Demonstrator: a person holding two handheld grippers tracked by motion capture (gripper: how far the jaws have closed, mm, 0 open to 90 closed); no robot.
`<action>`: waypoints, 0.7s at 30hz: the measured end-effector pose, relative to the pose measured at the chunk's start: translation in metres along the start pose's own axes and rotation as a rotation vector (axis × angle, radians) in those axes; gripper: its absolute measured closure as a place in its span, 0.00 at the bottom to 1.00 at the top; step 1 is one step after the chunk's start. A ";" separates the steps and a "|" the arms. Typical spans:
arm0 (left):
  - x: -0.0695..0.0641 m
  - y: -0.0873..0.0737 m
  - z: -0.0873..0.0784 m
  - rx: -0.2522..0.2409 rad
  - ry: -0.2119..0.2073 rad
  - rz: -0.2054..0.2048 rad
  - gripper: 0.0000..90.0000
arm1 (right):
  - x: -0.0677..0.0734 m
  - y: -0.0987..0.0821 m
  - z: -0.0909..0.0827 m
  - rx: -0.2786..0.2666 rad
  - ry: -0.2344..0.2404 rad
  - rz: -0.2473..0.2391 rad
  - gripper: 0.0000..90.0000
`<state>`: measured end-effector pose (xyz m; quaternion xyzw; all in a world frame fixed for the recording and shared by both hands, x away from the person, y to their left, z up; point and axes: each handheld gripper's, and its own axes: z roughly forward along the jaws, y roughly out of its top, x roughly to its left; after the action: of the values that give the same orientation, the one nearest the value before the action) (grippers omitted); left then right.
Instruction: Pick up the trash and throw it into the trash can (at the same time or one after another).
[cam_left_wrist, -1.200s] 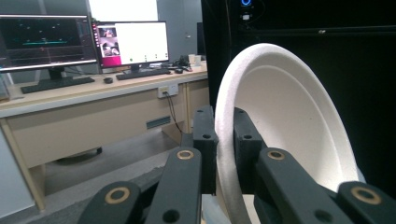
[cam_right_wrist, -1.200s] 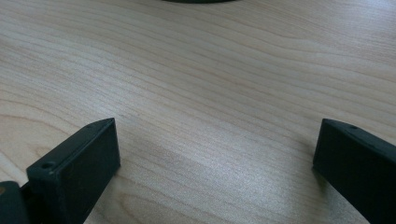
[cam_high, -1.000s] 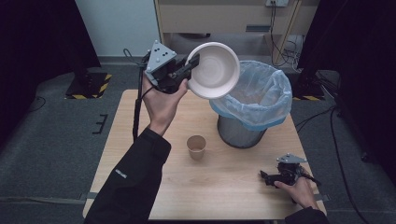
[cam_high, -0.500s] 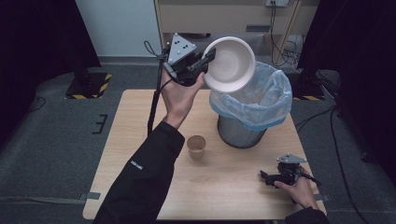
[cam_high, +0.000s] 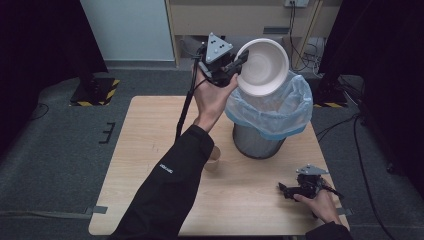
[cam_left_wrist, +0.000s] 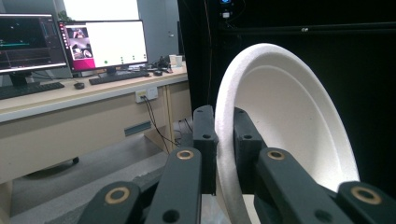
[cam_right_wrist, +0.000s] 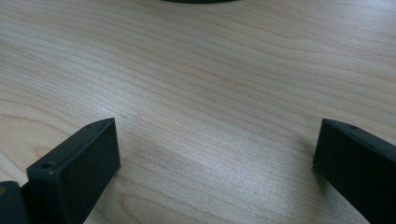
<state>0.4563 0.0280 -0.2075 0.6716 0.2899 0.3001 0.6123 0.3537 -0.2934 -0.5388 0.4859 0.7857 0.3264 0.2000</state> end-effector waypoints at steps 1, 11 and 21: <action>0.000 0.000 0.000 0.000 0.000 0.000 0.92 | 0.000 0.000 0.000 -0.001 0.000 0.001 0.01; -0.001 -0.012 0.028 0.029 0.018 -0.007 0.92 | 0.000 0.000 0.000 -0.001 -0.001 0.000 0.01; -0.005 -0.025 0.051 0.068 0.019 -0.008 0.92 | 0.000 0.000 0.000 0.000 0.000 0.000 0.01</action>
<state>0.4910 -0.0071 -0.2367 0.6882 0.3083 0.2938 0.5874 0.3537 -0.2934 -0.5388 0.4859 0.7858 0.3263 0.1999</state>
